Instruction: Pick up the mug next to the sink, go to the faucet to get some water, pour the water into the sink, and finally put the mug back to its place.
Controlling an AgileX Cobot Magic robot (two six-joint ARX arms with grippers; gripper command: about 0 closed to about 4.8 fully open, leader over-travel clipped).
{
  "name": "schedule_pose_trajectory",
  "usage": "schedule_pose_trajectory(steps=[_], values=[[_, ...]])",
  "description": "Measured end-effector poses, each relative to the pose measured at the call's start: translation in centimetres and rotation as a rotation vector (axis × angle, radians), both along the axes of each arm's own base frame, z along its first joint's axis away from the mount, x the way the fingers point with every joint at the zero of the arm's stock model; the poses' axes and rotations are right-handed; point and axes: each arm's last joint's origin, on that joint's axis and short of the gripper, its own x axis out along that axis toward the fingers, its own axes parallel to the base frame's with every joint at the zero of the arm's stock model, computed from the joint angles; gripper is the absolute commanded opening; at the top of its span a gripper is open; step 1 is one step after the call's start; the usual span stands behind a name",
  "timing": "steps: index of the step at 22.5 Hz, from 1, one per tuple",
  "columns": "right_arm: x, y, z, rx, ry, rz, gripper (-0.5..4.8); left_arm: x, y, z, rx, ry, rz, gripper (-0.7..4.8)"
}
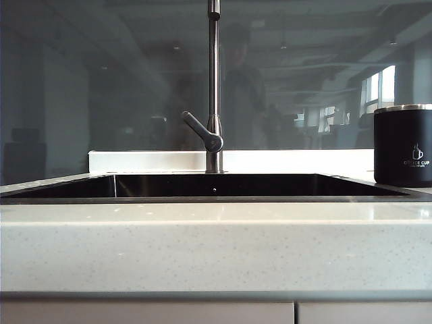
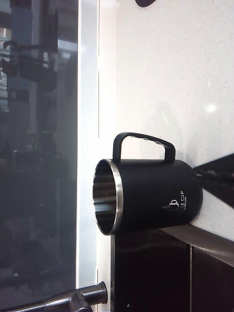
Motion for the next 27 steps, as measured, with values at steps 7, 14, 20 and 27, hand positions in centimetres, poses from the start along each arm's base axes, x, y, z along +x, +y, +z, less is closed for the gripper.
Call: schedule_pose_trajectory(steps=[7, 14, 20, 27], values=[[0.0, 0.0, 0.0, 0.0, 0.0, 0.0, -0.06, 0.0, 0.0, 0.0, 0.0, 0.001, 0.0, -0.06], [-0.1, 0.1, 0.8, 0.08, -0.091, 0.041, -0.07, 0.0, -0.1, 0.4, -0.04, -0.045, -0.046, -0.06], [-0.9, 0.1, 6.3, 0.154, -0.305, 0.071, -0.06, -0.7, -0.3, 2.9, -0.227, -0.295, -0.154, -0.06], [7.1, -1.3, 3.5, 0.084, 0.14, 0.016, 1.28, -0.2, -0.3, 5.5, -0.238, -0.288, -0.164, -0.06]])
